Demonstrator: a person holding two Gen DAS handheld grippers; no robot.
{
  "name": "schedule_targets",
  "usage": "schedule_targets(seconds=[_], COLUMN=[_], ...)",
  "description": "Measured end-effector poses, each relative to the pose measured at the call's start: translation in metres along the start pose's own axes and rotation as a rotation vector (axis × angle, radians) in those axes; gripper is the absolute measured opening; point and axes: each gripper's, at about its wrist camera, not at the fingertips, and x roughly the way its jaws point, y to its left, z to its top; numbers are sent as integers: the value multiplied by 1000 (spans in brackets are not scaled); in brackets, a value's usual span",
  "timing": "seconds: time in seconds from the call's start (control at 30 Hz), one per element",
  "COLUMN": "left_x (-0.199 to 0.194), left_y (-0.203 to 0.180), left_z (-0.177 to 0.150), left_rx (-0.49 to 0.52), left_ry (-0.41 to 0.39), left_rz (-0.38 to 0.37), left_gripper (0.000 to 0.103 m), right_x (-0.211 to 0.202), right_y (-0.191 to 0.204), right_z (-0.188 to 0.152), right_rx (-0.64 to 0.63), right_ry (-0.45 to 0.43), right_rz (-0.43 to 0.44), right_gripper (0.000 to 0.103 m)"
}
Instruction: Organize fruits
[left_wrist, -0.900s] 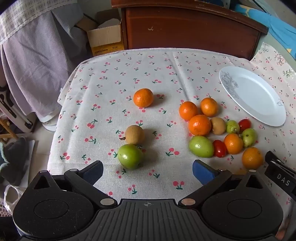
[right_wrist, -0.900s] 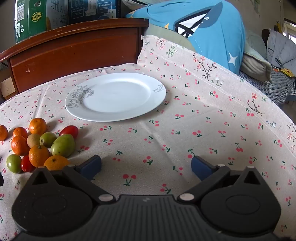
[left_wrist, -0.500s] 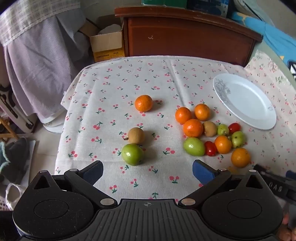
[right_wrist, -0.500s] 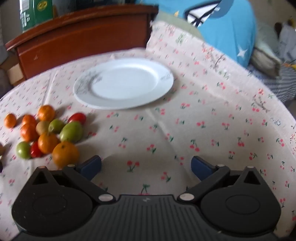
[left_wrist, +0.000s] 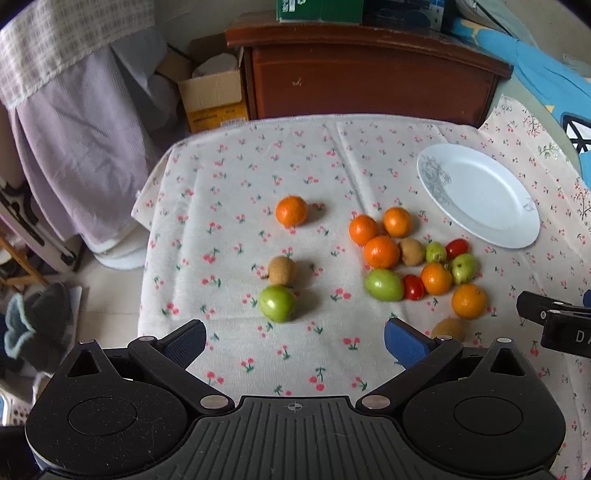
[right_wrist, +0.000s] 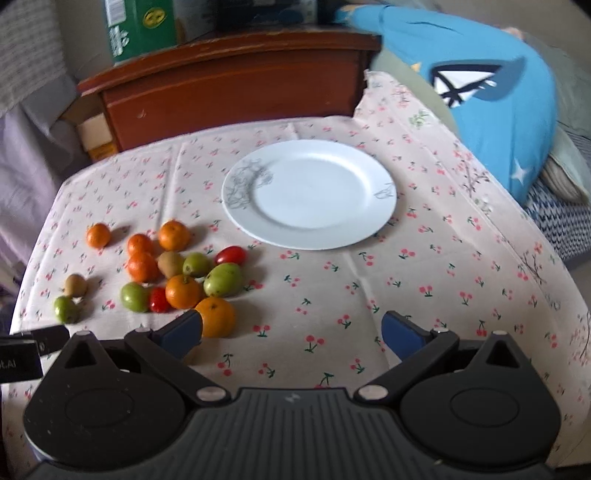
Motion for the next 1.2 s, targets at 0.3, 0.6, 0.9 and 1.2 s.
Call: schedule_targets(seconds=[0.3, 0.6, 0.9, 1.2], left_x=[14, 35, 34, 35], left_y=[-5, -3, -7, -9], left_z=[20, 10, 9, 7], left_rx=[14, -23, 1, 21], left_ry=[0, 69, 54, 48], left_rz=[39, 35, 59, 66], left_gripper=[103, 103, 103, 103], right_x=[19, 31, 31, 33], right_y=[-3, 5, 19, 20], right_z=[21, 15, 10, 8], right_rx=[28, 11, -52, -49], right_ry=[73, 88, 65, 71], right_rz=[2, -20, -4, 4], right_gripper=[102, 102, 102, 102])
